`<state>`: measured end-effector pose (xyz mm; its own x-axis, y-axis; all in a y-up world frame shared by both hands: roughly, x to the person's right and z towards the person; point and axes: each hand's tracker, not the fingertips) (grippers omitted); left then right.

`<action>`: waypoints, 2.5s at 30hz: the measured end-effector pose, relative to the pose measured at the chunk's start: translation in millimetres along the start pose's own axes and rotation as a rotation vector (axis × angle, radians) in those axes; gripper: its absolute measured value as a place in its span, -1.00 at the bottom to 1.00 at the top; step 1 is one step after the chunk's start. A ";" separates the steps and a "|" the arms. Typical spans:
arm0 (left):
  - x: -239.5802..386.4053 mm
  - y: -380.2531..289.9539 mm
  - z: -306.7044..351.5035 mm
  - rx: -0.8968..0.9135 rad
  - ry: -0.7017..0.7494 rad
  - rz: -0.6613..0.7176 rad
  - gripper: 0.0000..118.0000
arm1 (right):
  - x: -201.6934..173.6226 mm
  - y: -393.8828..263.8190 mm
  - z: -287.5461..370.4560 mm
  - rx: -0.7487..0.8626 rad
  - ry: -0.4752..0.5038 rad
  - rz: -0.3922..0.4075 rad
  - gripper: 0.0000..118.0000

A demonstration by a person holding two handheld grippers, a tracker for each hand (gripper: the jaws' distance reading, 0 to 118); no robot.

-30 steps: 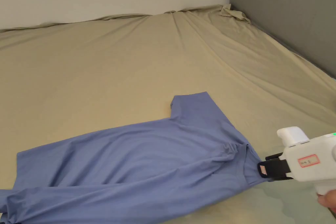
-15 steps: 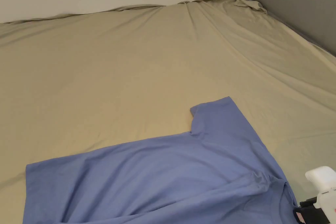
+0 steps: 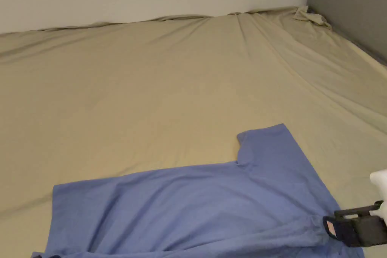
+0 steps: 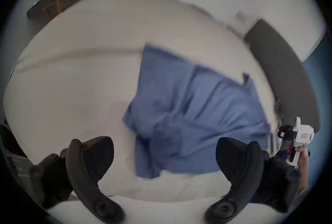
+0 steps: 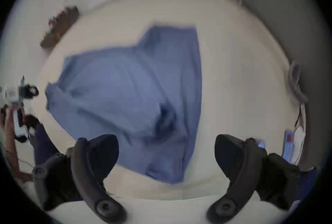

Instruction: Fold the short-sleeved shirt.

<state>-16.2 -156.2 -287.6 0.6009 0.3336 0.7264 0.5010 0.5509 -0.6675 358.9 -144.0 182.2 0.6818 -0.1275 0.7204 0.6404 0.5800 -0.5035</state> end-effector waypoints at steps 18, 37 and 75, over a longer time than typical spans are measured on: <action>49.2 25.7 -96.9 0.079 0.139 -0.129 -0.39 | -120.9 -19.6 -35.2 0.151 0.050 0.111 -0.96; 18.3 109.5 -209.1 -0.033 0.204 -0.154 -0.97 | -49.7 -3.5 -69.0 0.041 -0.084 -0.035 -0.96; 0.6 122.4 -62.1 0.018 -0.106 -0.148 -0.97 | 8.7 81.8 -58.6 -0.072 0.079 0.169 -0.95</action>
<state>84.1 -136.0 -379.1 0.4523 0.3258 0.8303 0.5671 0.6134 -0.5496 438.0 -144.7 119.3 0.8055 -0.0974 0.5845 0.5361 0.5400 -0.6488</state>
